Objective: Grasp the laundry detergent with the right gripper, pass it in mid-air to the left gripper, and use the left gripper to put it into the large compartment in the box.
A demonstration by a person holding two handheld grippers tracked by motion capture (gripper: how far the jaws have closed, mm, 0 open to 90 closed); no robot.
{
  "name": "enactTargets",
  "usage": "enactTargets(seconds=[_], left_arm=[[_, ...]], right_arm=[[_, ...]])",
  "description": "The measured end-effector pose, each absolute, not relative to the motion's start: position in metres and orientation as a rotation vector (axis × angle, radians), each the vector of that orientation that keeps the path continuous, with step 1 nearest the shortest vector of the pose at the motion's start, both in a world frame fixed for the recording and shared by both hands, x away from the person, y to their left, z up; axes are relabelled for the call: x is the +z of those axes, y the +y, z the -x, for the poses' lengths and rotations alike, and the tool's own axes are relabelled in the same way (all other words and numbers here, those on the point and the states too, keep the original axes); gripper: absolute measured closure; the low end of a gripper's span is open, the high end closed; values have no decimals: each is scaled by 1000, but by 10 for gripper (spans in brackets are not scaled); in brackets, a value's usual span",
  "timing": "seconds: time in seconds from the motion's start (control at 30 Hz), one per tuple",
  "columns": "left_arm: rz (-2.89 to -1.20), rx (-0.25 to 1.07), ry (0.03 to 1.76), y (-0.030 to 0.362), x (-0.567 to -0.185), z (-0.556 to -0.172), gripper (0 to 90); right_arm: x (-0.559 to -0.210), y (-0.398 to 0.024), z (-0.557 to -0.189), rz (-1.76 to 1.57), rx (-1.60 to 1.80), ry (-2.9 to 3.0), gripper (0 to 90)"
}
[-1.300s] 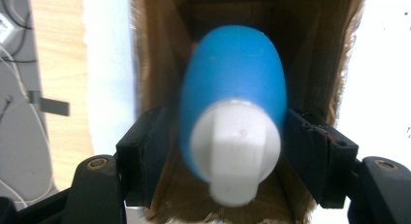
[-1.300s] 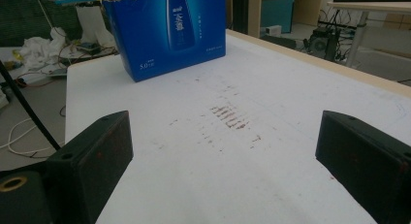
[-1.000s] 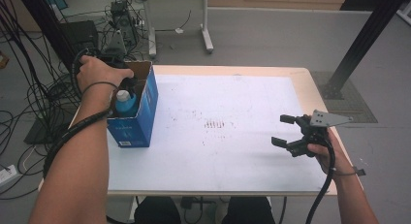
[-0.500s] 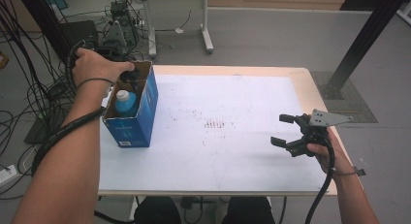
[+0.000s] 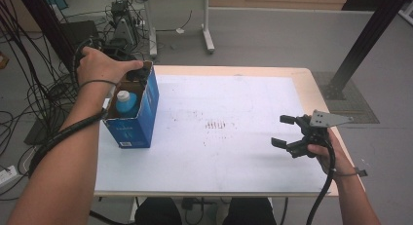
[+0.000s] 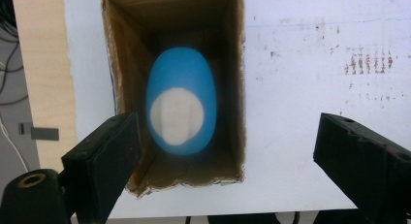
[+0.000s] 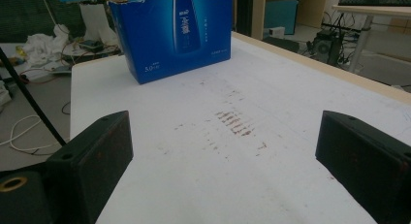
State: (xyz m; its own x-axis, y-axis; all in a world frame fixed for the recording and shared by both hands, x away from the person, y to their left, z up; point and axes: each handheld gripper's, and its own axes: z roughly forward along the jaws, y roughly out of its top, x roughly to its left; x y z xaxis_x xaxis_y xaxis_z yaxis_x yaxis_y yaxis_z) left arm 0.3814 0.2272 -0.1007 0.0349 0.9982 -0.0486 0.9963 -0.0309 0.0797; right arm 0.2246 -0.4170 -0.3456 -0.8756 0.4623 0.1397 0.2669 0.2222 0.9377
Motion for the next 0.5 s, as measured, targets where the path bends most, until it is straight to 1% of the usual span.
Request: enactTargets(seconds=[0.1, 0.23, 0.27, 0.5], left_arm=[[-2209, 48, 2091, 220, -98, -379, 93], [-2225, 33, 2024, 213, -94, -376, 79], [-2236, 49, 2005, 209, -92, -374, 78], [-2289, 47, 1902, 188, -86, -366, 74]], right_arm=[[-345, -416, -225, -697, 1720, 2320, 57], [-344, -414, -226, -701, 1715, 2321, 57], [-344, -414, -226, -704, 1715, 2321, 57], [-342, -411, -226, -720, 1704, 2315, 56]])
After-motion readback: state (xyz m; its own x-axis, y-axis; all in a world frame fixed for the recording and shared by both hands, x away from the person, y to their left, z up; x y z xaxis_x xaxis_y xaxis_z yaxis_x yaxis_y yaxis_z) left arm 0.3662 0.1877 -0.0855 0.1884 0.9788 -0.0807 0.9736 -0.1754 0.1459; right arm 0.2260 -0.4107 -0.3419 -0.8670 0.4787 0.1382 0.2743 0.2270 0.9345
